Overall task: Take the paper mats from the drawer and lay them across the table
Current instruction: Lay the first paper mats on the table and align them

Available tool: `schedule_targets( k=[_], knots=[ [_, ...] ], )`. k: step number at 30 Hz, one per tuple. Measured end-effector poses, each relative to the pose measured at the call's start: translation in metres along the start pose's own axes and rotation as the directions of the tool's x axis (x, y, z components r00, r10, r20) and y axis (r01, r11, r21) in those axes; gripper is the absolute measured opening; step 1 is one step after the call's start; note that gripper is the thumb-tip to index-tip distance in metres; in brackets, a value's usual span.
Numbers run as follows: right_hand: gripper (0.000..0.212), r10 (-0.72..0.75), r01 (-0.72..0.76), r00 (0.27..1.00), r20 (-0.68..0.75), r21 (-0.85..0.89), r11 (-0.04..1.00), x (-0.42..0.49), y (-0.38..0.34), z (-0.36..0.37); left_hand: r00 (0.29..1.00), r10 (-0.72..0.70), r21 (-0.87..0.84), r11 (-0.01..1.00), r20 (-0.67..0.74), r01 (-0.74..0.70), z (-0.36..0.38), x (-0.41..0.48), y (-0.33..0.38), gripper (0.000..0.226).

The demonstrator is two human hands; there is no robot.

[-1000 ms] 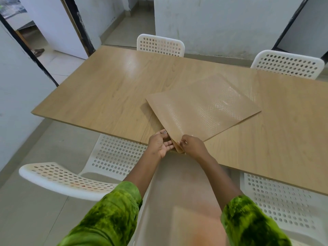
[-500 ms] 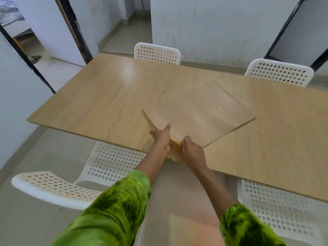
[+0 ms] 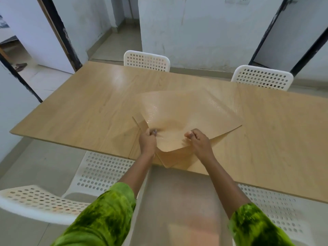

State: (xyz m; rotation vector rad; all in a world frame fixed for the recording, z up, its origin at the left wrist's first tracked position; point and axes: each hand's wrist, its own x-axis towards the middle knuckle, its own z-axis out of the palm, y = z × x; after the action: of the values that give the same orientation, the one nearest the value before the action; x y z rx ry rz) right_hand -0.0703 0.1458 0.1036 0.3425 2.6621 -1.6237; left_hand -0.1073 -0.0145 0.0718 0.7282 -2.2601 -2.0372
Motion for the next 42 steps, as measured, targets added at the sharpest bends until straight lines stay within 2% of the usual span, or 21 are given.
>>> schedule_targets(
  k=[3,6,11,12,13,15,16,18,20,23,25,27,30,33,34,38,42],
  knots=[
    [0.025,0.016,-0.028,0.997,-0.074,-0.167,0.986,0.01,0.003,-0.034,0.983,0.134,-0.116,0.986,0.123,-0.12,-0.017,-0.012,0.019,0.018],
    [0.027,0.073,-0.105,0.989,-0.127,-0.272,0.956,0.013,0.008,-0.071,0.926,0.26,-0.192,0.958,0.275,-0.213,-0.037,-0.025,0.04,0.023],
    [0.046,0.301,-0.33,0.944,-0.136,-0.352,0.876,-0.001,0.032,-0.125,0.807,0.36,-0.28,0.927,0.469,-0.251,-0.064,-0.045,0.067,0.027],
    [0.05,0.361,-0.388,0.922,-0.143,-0.359,0.849,-0.009,0.036,-0.135,0.782,0.371,-0.321,0.919,0.501,-0.23,-0.068,-0.048,0.069,0.017],
    [0.054,0.426,-0.447,0.894,-0.138,-0.332,0.83,-0.017,0.041,-0.144,0.75,0.382,-0.362,0.91,0.54,-0.203,-0.075,-0.05,0.072,0.007],
    [0.057,0.532,-0.541,0.841,-0.095,-0.151,0.828,-0.039,0.051,-0.162,0.694,0.389,-0.42,0.897,0.606,-0.136,-0.079,-0.055,0.073,0.03],
    [0.053,0.578,-0.579,0.814,-0.051,-0.011,0.815,-0.05,0.055,-0.17,0.687,0.382,-0.434,0.894,0.618,-0.107,-0.079,-0.059,0.075,0.031],
    [0.037,0.634,-0.621,0.773,0.029,0.238,0.747,-0.067,0.064,-0.185,0.662,0.374,-0.444,0.893,0.65,-0.069,-0.075,-0.068,0.08,0.006],
    [0.022,0.65,-0.591,0.759,0.035,0.455,0.666,-0.079,0.074,-0.2,0.662,0.366,-0.424,0.902,0.654,-0.08,-0.064,-0.08,0.086,0.028],
    [0.017,0.652,-0.506,0.757,-0.051,0.587,0.633,-0.091,0.088,-0.234,0.636,0.411,-0.439,0.89,0.653,-0.124,-0.045,-0.098,0.093,0.025],
    [0.011,0.628,-0.463,0.772,-0.096,0.592,0.66,-0.103,0.093,-0.264,0.62,0.414,-0.424,0.894,0.667,-0.142,-0.023,-0.116,0.098,0.036],
    [0.007,0.613,-0.412,0.777,-0.146,0.618,0.67,-0.115,0.104,-0.302,0.59,0.413,-0.415,0.899,0.693,-0.141,0.003,-0.141,0.1,0.035],
    [0.012,0.601,-0.387,0.777,-0.186,0.613,0.689,-0.133,0.129,-0.363,0.583,0.429,-0.414,0.895,0.69,-0.168,0.047,-0.183,0.102,0.04],
    [0.034,0.555,-0.336,0.788,-0.267,0.57,0.75,-0.151,0.158,-0.419,0.556,0.431,-0.362,0.902,0.71,-0.236,0.086,-0.218,0.106,0.013],
    [0.038,0.522,-0.303,0.804,-0.285,0.558,0.772,-0.155,0.165,-0.437,0.551,0.422,-0.331,0.907,0.72,-0.262,0.098,-0.226,0.107,0.014],
    [0.045,0.436,-0.227,0.808,-0.396,0.473,0.851,-0.161,0.19,-0.491,0.575,0.38,-0.111,0.887,0.724,-0.447,0.141,-0.249,0.103,0.02],
    [0.044,0.411,-0.192,0.78,-0.472,0.444,0.875,-0.149,0.214,-0.518,0.625,0.354,-0.062,0.896,0.696,-0.439,0.185,-0.249,0.093,0.019]
  ],
)
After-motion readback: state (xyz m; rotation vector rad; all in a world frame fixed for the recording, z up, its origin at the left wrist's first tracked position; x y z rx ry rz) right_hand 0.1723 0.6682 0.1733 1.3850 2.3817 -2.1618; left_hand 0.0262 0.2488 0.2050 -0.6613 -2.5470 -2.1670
